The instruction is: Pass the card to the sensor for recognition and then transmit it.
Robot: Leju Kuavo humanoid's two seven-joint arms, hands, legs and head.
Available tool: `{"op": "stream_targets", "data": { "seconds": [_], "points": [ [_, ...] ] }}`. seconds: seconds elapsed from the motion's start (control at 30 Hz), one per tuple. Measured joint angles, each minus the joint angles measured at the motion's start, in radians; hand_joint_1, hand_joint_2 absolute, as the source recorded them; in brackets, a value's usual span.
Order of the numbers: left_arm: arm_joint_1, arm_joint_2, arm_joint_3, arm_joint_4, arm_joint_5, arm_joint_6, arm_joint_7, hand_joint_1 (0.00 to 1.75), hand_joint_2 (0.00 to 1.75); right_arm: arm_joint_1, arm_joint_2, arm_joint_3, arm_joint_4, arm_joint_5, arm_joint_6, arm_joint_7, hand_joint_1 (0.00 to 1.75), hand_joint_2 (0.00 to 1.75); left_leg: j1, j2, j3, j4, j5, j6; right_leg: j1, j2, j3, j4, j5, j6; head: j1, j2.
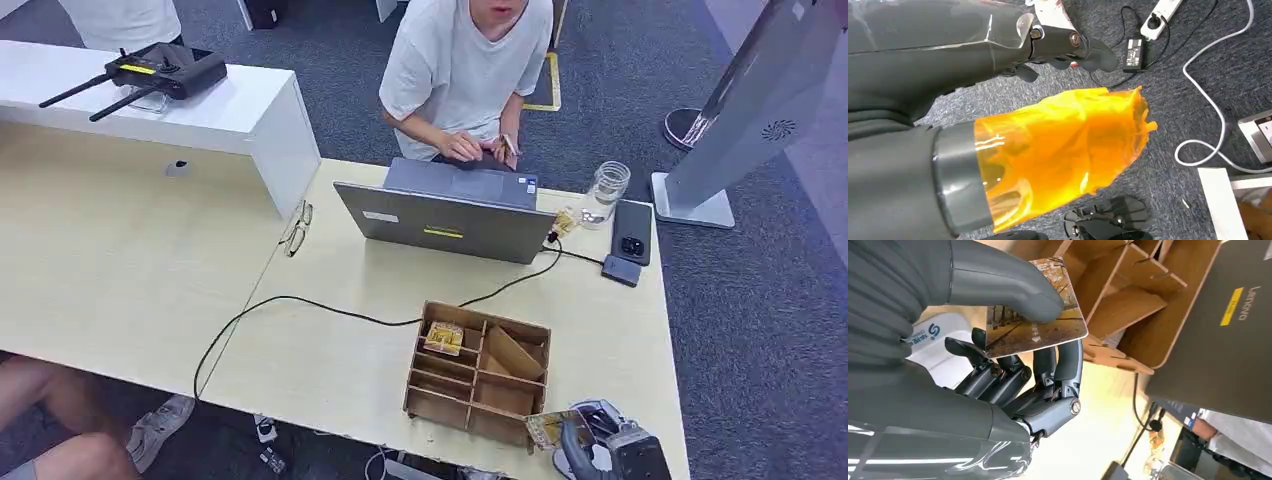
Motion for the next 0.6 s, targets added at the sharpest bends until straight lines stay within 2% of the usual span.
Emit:
{"op": "stream_targets", "data": {
  "seconds": [0.6],
  "points": [
    [0.0, 0.0, 0.005, 0.0, 0.002, 0.0, 0.0, 0.0, 0.0, 0.03, -0.005, -0.008, 0.022, 0.003, -0.035, 0.024, 1.75, 1.75, 0.0, 0.0, 0.0, 0.0, 0.0, 0.0, 0.0, 0.0, 0.0, 0.0, 0.0, 0.0, 0.0, 0.0]
  ]
}}
